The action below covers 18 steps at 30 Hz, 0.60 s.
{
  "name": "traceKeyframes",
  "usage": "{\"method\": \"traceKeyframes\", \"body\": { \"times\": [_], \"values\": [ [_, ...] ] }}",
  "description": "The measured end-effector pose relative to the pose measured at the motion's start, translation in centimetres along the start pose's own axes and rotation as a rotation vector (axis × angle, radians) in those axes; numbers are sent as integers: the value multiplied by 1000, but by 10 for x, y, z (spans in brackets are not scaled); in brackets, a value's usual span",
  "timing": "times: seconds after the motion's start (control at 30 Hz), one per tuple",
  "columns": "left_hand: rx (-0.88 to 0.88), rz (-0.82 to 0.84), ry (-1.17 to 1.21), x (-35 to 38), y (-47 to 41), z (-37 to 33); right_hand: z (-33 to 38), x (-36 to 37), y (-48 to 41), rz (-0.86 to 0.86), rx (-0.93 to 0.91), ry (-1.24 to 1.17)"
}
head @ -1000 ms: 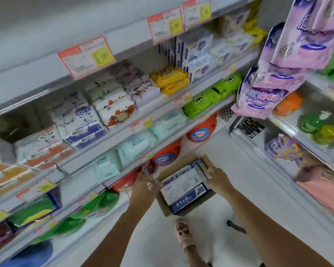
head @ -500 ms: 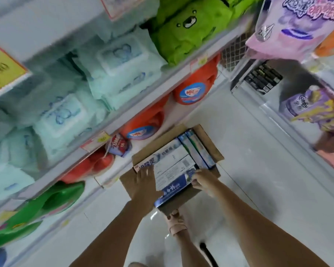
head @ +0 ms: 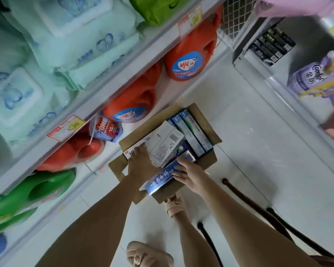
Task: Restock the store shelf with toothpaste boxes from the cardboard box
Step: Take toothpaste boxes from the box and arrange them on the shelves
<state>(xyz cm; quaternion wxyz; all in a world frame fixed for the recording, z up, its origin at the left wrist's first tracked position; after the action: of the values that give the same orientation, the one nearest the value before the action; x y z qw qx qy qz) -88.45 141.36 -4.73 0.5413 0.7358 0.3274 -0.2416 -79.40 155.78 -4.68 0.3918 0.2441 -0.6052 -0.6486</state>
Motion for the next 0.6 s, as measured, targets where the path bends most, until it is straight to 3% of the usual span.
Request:
{"method": "traceKeyframes", "body": {
  "times": [0.17,0.3,0.43,0.6],
  "values": [
    [-151,107,254,-34,33,-19,6,7,36,92,-75,-6],
    [-245,269,739,-83,90,-45,20,10,84,326,-160,26],
    [-224,297,1105,-123,155,-55,38,28,159,563,-248,313],
    [-154,207,1185,-164,214,-48,38,49,268,645,-415,735]
  ]
}}
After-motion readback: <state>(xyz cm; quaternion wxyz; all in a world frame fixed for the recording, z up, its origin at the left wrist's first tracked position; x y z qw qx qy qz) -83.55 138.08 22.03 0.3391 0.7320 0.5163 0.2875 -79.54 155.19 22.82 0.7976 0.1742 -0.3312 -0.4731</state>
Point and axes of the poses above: each hand's wrist, its own y-axis away from the middle knuckle, its own x-axis out of the palm, z = x × y, the point moved 2 cm from there along -y, towards the middle knuckle, and after that the axes turned 8 degrees about y, right-handed, at the moved point
